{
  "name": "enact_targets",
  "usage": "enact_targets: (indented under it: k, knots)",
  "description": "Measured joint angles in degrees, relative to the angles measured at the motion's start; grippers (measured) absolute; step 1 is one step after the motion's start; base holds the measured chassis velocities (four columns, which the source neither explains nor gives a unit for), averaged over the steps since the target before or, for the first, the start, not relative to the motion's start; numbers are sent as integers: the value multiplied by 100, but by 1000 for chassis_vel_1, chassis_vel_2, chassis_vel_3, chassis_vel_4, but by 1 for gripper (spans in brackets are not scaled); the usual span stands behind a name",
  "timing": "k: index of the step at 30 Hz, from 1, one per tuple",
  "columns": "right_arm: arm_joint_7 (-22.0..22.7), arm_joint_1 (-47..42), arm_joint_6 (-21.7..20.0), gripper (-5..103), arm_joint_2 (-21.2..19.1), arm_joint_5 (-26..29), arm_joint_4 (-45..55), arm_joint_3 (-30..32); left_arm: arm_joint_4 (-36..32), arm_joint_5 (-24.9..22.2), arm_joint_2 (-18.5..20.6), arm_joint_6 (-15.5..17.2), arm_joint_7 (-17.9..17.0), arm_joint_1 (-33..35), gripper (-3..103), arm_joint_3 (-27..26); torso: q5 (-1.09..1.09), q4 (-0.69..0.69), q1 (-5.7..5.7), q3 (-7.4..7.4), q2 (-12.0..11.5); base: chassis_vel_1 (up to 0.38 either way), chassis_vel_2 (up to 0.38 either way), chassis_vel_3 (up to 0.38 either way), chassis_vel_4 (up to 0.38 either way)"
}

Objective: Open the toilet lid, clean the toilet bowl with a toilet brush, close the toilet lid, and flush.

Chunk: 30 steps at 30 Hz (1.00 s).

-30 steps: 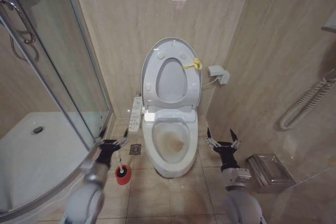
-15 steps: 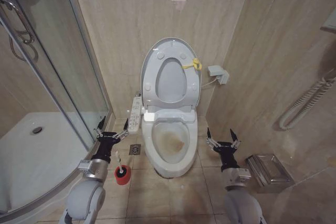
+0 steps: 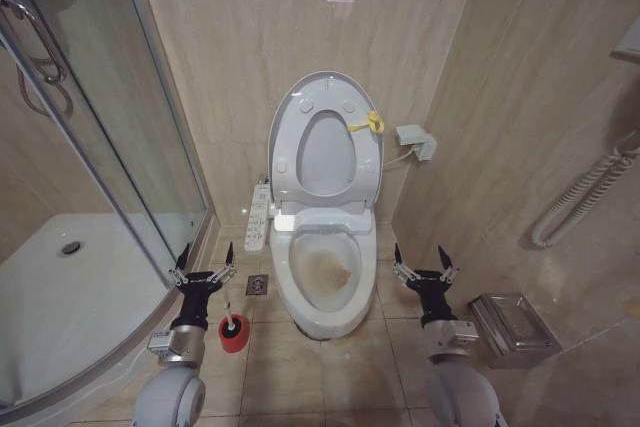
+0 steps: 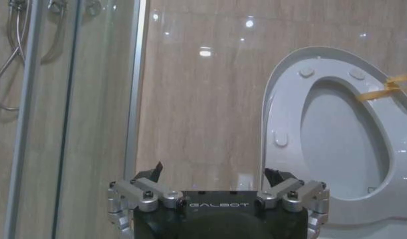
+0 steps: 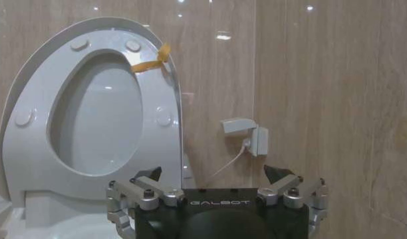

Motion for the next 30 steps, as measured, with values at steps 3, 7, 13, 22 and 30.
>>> enact_targets:
  k: [3, 7, 13, 22, 30]
  knots:
    - [0, 0, 0, 100, 0, 0, 0, 0, 23, 46, -9, -1, 3, -18, 100, 8, 1, 0, 0, 0, 0, 0, 0, 0, 0]
    - [0, 0, 0, 100, 0, 0, 0, 0, 69, 97, -16, -25, 14, -27, 100, 32, 0, 0, -1, 0, 0, -5, 13, 5, -3]
    - [0, 0, 0, 100, 0, 0, 0, 0, 128, 112, -13, -68, 24, -36, 100, 38, 0, 1, -2, -1, 1, -52, 63, 43, -52]
    - [0, 0, 0, 100, 0, 0, 0, 0, 209, 119, -14, -122, 40, -81, 100, 42, 0, 0, 2, 0, 0, -65, 41, 41, -52]
    - [0, -1, 0, 100, 0, 0, 0, 0, 262, 121, -10, -172, 42, -84, 100, 21, 0, 0, -2, -1, 0, 0, 0, 0, 0]
